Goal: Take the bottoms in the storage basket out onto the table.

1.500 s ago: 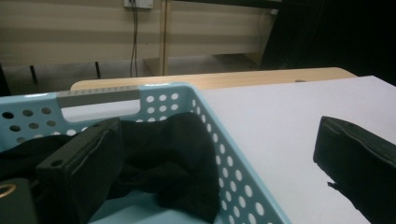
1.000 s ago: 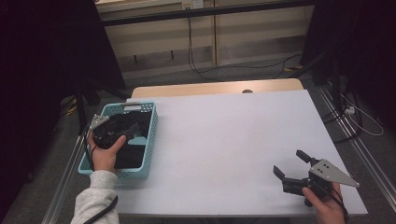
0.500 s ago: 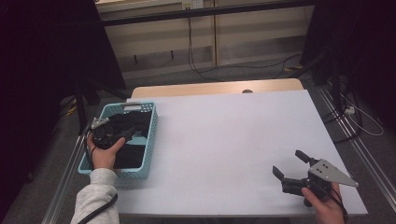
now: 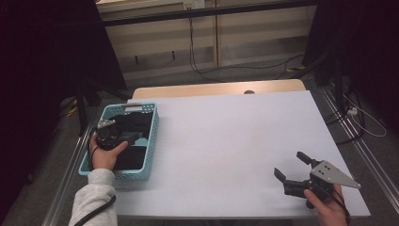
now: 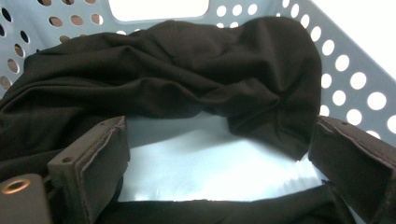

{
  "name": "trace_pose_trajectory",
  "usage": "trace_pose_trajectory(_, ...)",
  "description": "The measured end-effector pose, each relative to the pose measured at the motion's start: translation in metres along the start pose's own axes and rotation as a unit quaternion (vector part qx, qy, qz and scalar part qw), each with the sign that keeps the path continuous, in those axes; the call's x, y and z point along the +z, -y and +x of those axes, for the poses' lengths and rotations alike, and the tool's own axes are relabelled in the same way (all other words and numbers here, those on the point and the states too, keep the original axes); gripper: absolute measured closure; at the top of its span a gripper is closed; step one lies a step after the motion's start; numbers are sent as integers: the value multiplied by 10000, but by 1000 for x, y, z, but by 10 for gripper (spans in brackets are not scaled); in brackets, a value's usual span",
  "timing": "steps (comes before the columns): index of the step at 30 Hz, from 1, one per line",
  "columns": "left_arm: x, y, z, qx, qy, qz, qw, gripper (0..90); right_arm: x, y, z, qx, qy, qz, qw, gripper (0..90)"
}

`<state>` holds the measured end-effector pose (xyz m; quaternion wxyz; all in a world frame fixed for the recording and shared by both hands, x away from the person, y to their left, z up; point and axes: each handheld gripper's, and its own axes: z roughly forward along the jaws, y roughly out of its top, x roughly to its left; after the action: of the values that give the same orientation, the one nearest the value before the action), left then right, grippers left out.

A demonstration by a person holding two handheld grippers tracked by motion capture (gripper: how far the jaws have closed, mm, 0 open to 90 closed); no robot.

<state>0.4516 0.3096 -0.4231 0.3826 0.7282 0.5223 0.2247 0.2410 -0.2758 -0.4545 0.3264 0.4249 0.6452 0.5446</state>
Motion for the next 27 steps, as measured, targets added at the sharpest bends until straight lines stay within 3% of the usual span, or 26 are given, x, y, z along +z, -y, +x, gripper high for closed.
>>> trace_pose_trajectory(2,-1,1,3,41,64,9,10000,54,0,0,0,4,0,6,10000,22)
trace_pose_trajectory(7,-1,6,7,-257,59,62,9996,54,1,0,0,-1,-7,10,10000,22)
trace_pose_trajectory(16,2,3,6,-243,117,-10,9996,54,1,0,0,18,4,-3,10000,22)
trace_pose_trajectory(17,3,3,6,-195,68,113,9997,51,1,0,0,8,7,0,10000,22)
trace_pose_trajectory(20,5,5,7,-149,24,147,9998,51,1,0,0,-9,-8,5,10000,22)
trace_pose_trajectory(24,5,6,9,-279,-96,208,9993,59,1,0,0,-30,-14,10,10000,22)
trace_pose_trajectory(27,2,5,11,-470,-400,43,9981,78,1,0,0,-26,-13,9,10000,22)
